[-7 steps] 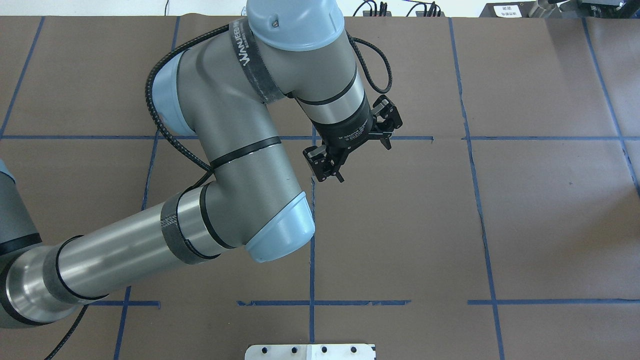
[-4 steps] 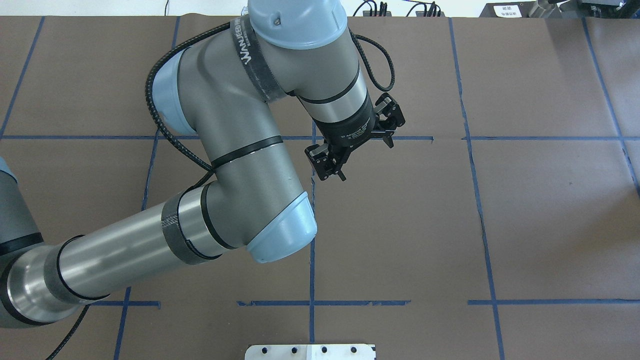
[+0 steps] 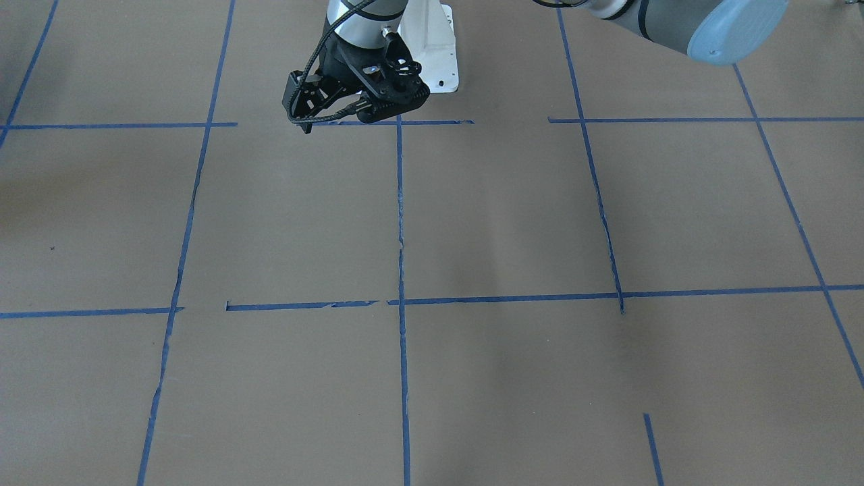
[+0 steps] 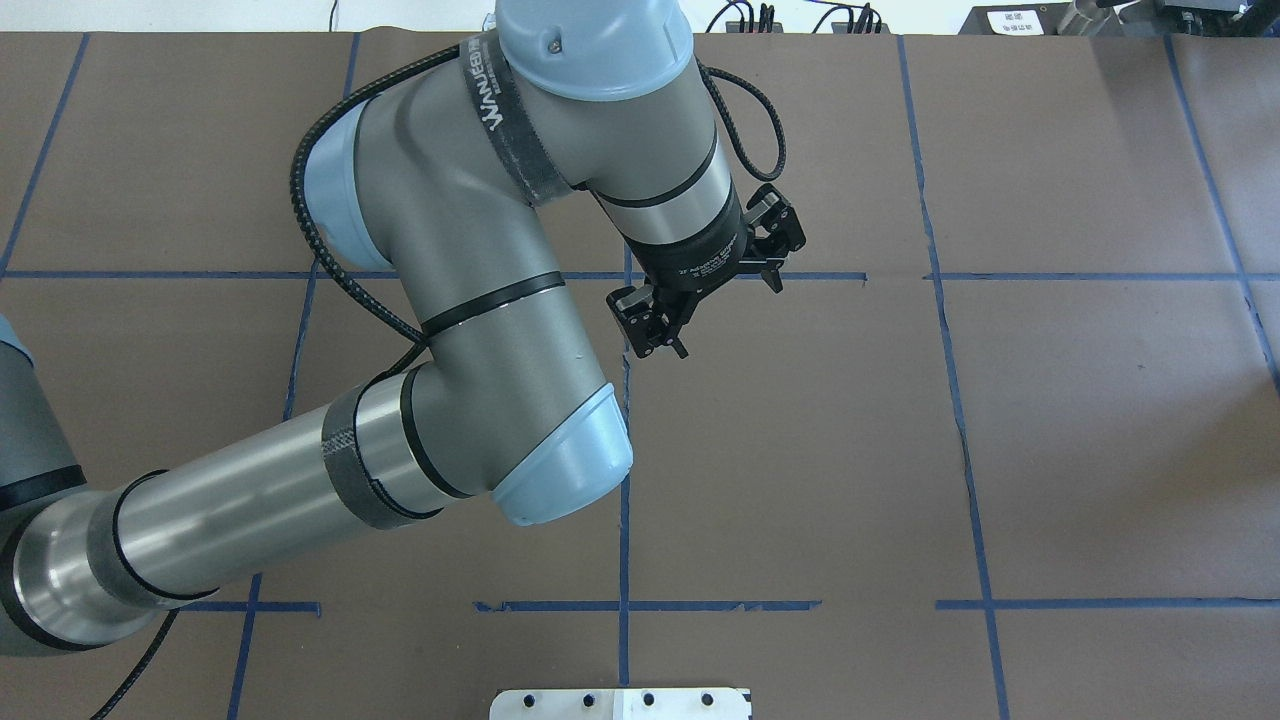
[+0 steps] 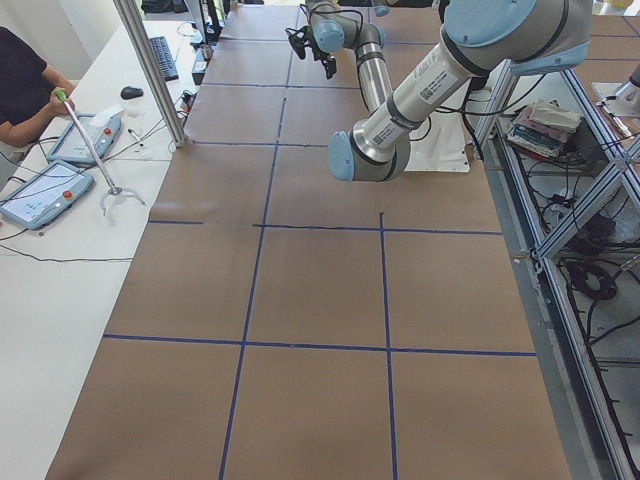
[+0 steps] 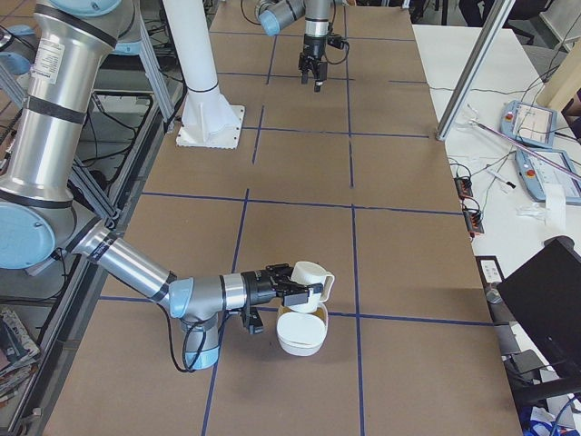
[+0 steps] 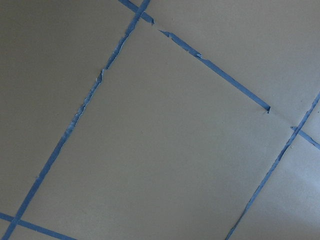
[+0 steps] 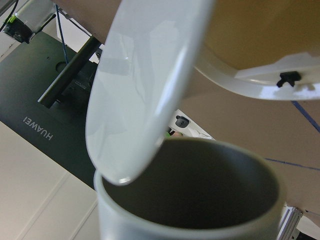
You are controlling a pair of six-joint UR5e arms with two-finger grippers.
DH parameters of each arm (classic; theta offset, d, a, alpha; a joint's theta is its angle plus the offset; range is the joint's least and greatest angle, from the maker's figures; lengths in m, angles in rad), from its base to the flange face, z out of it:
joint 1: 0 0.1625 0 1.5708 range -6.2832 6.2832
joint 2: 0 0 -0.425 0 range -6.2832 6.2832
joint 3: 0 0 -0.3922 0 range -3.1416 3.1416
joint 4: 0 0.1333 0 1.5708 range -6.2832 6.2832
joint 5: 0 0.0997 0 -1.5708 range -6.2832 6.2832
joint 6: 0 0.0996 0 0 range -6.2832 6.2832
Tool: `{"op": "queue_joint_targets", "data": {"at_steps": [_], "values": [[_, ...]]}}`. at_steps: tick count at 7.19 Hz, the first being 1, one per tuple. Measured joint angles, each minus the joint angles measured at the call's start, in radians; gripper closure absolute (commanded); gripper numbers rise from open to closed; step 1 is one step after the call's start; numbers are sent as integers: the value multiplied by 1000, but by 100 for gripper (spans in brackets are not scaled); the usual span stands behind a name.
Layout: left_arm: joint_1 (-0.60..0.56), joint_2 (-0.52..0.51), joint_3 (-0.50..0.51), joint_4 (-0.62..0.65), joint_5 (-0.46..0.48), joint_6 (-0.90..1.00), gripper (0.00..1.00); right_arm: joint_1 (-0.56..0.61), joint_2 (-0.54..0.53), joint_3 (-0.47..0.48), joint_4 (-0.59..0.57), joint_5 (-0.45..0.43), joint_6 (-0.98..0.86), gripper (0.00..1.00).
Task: Left arm hands cup to right arm to dump lemon
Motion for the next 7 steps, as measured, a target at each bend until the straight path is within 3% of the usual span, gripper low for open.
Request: {"op": "queue_joint_targets", "data": {"at_steps": [3, 4, 7], "values": [[0, 3, -1, 3, 1, 0, 0, 11, 1, 74, -29, 2, 62, 84], [0, 4, -1, 3, 1, 0, 0, 12, -3, 152, -116, 3, 51, 84], [-2, 11, 1, 4, 1, 3, 0, -6, 14, 502, -587, 2, -197, 86]]}}
